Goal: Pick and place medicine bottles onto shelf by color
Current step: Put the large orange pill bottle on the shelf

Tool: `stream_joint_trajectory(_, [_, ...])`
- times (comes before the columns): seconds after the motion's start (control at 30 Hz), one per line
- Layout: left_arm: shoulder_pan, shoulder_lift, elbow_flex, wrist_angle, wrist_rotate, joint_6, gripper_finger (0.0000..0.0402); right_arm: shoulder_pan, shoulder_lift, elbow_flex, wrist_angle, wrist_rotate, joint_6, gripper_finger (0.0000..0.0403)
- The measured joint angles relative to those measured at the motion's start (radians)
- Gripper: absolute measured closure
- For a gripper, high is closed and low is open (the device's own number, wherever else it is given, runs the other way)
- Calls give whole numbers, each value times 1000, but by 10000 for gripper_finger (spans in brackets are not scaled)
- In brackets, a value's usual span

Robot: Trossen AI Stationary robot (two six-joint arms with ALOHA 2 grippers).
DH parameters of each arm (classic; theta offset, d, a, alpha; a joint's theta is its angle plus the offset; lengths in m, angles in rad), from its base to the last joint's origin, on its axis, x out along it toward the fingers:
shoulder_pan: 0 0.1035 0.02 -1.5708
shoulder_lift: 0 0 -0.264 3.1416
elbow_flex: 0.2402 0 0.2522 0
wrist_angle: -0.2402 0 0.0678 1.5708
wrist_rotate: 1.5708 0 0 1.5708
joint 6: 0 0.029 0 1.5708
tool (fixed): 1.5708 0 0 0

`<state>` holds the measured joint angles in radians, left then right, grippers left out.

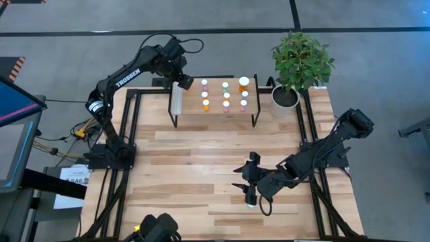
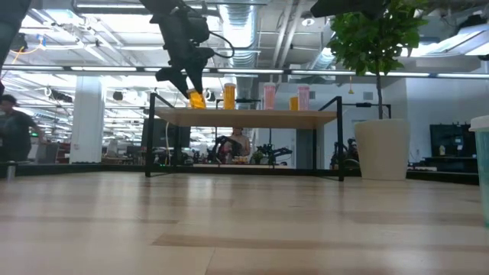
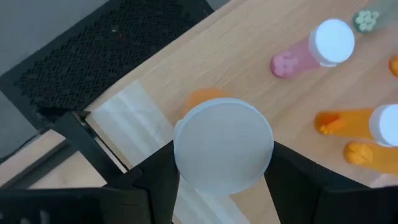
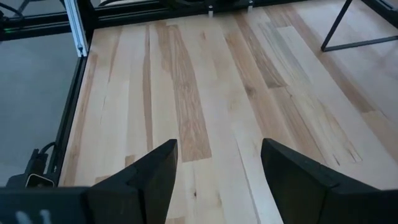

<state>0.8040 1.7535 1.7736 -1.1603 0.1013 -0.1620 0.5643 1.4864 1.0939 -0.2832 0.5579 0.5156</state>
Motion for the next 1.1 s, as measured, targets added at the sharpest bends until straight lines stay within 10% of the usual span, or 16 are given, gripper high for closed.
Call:
stream_joint_trajectory(0.47, [3,0,69,-81,34,-15,212,-31,0,0,0,-8,-20,147])
stream_joint_trajectory(0.83, [-51,252,584,-403,-52,-5,212,-35,0,0,0,-11,-44,147])
stream_joint_trajectory(1.1, [-41,299,512,-410,-62,1,212,-22,0,0,0,-11,-45,147])
